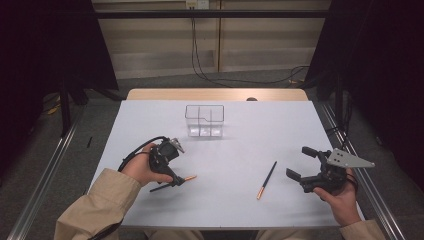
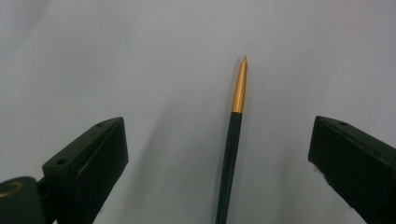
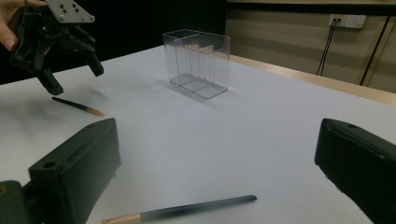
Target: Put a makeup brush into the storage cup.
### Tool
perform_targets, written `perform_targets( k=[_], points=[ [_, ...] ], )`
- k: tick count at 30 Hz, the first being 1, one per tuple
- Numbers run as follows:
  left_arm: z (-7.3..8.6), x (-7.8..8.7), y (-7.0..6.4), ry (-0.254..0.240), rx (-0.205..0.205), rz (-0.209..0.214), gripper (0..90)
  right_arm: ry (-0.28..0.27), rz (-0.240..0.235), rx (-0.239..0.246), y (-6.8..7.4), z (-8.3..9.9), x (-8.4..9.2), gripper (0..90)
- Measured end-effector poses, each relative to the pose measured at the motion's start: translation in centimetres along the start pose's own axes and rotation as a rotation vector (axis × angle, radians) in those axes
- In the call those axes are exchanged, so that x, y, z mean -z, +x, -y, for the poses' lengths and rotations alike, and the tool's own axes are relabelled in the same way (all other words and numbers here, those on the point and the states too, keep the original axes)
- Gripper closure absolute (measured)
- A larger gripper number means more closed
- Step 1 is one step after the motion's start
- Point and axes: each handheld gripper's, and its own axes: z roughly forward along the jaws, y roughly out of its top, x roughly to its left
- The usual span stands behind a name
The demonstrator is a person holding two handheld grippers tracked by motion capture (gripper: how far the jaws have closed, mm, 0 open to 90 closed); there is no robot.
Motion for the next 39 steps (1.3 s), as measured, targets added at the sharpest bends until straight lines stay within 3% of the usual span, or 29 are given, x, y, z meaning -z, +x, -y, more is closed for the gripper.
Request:
perform_targets(
  k=[16,27,39],
  points=[
    [-0.7,-0.6,-0.1,0.078,-0.016,0.014,16.2,-0.001,0.000,0.003,0.0,0.0,0.0,0.0],
    [-0.2,-1.0,-0.3,0.155,-0.054,0.027,31.4,-0.003,-0.001,0.000,0.0,0.0,0.0,0.0],
    [0.9,-0.6,-0.3,0.202,-0.075,0.035,47.5,-0.002,0.001,0.001,-0.1,0.0,0.0,0.0]
  ],
)
